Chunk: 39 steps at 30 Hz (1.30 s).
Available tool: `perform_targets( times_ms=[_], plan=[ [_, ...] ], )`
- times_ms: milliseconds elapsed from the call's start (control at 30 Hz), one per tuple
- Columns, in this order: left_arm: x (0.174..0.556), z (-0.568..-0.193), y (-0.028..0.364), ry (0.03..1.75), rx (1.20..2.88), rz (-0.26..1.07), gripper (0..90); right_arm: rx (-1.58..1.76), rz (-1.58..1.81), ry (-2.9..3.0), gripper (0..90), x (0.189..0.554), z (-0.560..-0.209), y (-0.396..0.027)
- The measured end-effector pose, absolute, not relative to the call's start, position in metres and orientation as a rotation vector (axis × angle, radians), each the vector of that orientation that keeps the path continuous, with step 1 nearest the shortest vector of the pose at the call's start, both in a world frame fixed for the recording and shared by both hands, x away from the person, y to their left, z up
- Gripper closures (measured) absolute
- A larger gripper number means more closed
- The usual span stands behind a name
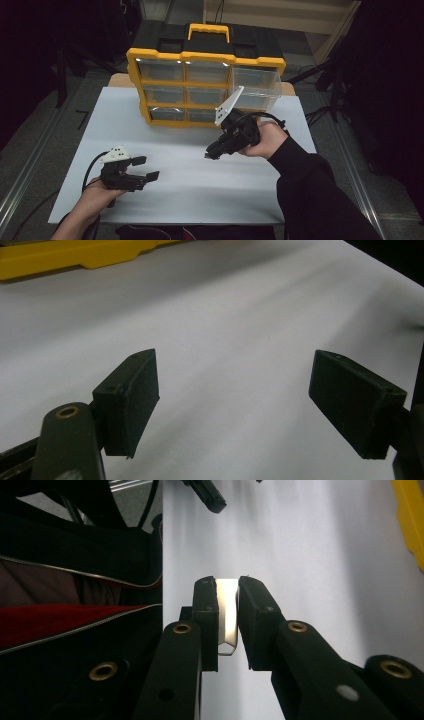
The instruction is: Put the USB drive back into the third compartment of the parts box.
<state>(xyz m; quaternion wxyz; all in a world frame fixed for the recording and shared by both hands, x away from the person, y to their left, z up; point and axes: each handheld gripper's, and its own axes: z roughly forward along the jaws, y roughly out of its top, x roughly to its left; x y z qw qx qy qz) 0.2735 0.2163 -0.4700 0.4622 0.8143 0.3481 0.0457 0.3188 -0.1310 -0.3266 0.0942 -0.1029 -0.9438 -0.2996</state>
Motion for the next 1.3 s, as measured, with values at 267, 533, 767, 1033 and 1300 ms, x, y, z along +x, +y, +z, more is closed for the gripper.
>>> perform_targets(
  times_ms=[267, 533, 767, 1033, 1300],
  plan=[
    [0.274, -0.47, 0.216, 0.857, 2.002, 0.111, 21.1, -0.297, -0.9, -2.826, 76.2, 0.322, -0.305, -0.135],
    [0.274, -0.47, 0.216, 0.857, 2.0, 0.109, 21.1, -0.305, -0.922, -2.837, 76.2, 0.328, -0.283, -0.143],
    [0.274, -0.47, 0.216, 0.856, 2.002, 0.109, 21.1, -0.321, -0.943, -2.843, 76.2, 0.332, -0.266, -0.155],
    [0.274, -0.47, 0.216, 0.853, 2.001, 0.103, 21.1, -0.362, -0.974, -2.851, 76.2, 0.339, -0.245, -0.171],
    [0.274, -0.471, 0.216, 0.859, 2.001, 0.109, 21.1, -0.39, -0.998, -2.87, 76.2, 0.346, -0.224, -0.187]
  ],
)
